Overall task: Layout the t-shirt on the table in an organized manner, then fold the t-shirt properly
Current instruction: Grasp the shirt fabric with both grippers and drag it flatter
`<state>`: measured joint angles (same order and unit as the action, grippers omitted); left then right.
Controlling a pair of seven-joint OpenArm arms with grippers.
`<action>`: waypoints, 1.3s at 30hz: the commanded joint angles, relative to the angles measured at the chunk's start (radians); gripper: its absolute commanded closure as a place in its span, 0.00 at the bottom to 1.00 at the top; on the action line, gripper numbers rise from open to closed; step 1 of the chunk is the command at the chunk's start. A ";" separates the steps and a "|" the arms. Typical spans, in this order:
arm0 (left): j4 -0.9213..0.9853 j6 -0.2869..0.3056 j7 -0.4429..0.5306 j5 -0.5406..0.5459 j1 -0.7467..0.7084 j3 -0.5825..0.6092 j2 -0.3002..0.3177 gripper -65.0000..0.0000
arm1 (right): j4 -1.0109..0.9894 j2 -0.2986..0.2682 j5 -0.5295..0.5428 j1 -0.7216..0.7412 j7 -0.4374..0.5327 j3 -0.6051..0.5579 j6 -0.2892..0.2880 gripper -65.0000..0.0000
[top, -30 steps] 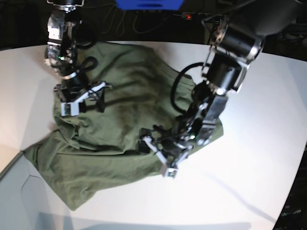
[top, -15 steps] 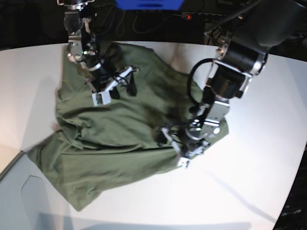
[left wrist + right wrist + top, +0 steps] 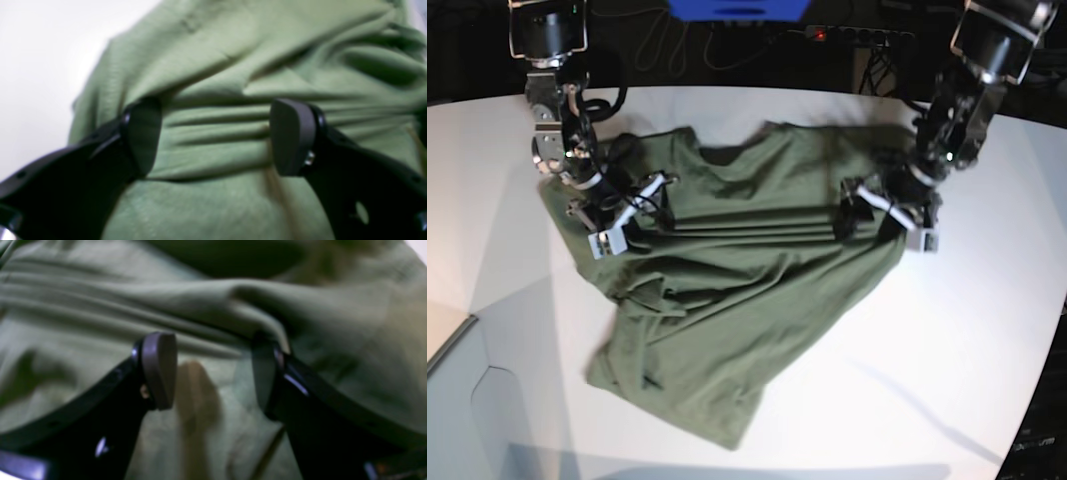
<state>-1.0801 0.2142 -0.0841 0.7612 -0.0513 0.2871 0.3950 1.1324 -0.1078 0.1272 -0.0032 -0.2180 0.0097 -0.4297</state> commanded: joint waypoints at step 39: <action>0.860 -0.034 0.066 -0.756 0.669 -0.058 -0.453 0.22 | 0.067 0.049 -0.014 -0.129 -0.002 -0.053 0.038 0.45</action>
<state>-0.2253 0.1978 0.0406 0.0025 0.6132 0.2317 -0.0799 1.2015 -0.0460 0.1394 -0.1287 -0.1638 -0.0521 -0.4232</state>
